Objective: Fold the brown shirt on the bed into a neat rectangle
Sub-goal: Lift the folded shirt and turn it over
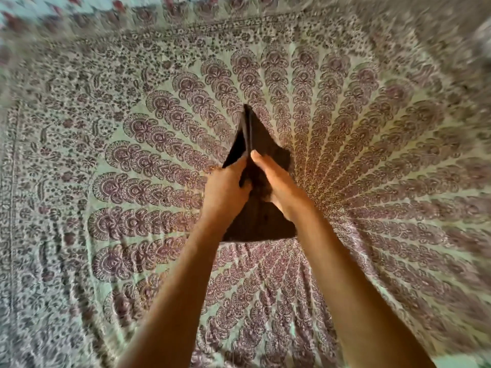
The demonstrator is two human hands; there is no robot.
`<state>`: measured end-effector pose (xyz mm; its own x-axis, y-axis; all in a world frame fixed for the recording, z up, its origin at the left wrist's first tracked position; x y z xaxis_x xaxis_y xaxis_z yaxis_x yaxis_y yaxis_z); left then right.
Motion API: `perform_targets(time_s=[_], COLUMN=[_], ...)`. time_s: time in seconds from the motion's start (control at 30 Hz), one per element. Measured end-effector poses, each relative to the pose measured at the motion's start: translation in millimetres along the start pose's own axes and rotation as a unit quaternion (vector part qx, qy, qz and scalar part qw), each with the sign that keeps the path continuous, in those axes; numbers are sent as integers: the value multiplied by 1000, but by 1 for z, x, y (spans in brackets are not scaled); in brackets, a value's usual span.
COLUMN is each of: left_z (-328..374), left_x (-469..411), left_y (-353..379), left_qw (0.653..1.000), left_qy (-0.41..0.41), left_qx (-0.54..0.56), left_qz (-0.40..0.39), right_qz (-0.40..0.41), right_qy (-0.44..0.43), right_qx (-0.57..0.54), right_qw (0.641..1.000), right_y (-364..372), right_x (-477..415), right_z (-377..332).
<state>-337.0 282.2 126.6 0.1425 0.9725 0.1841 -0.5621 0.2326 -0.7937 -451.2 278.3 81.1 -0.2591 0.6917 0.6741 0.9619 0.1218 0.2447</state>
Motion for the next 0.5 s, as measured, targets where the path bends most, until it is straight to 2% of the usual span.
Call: perform_targets(time_s=[0.1, 0.2, 0.27, 0.3, 0.37, 0.4, 0.43, 0.47, 0.5], left_z=[53, 79, 81, 80, 68, 54, 32, 8, -16], left_x=[25, 53, 71, 80, 90, 90, 89, 87, 83], left_y=[-12, -23, -34, -43, -77, -97, -115, -127, -131], left_qw=[991, 986, 980, 978, 963, 950, 929, 899, 861], left_qy=[47, 94, 138, 162, 151, 104, 38, -43, -122], left_qx=[-123, -133, -114, -56, 166, 277, 367, 431, 478], left_qz=[-17, -37, -86, -121, -148, -100, -18, 68, 122], right_qz=[8, 31, 50, 58, 69, 66, 55, 42, 26], right_qy=[6, 8, 12, 10, -4, -17, -30, -43, -55], right_qx=[-51, -40, -82, -106, -128, -134, -143, -151, -164], right_qw=[999, 999, 995, 993, 989, 989, 988, 987, 985], right_y=[1, 4, 8, 9, 12, 15, 18, 22, 25], right_x=[35, 63, 83, 93, 114, 125, 137, 148, 158], right_z=[-32, -41, -40, -40, -41, -43, -46, -50, -54])
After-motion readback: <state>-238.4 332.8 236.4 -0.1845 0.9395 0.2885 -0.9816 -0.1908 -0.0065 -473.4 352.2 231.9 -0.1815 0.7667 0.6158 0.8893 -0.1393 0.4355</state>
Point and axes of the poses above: each hand's wrist, its own x-axis away from the middle knuckle, its own y-axis out of the palm, z = x × y, the point moved 3 cm from there along -x, towards the middle knuckle, and after that the axes turned 2 degrees about -z, right-handed, at the moved point
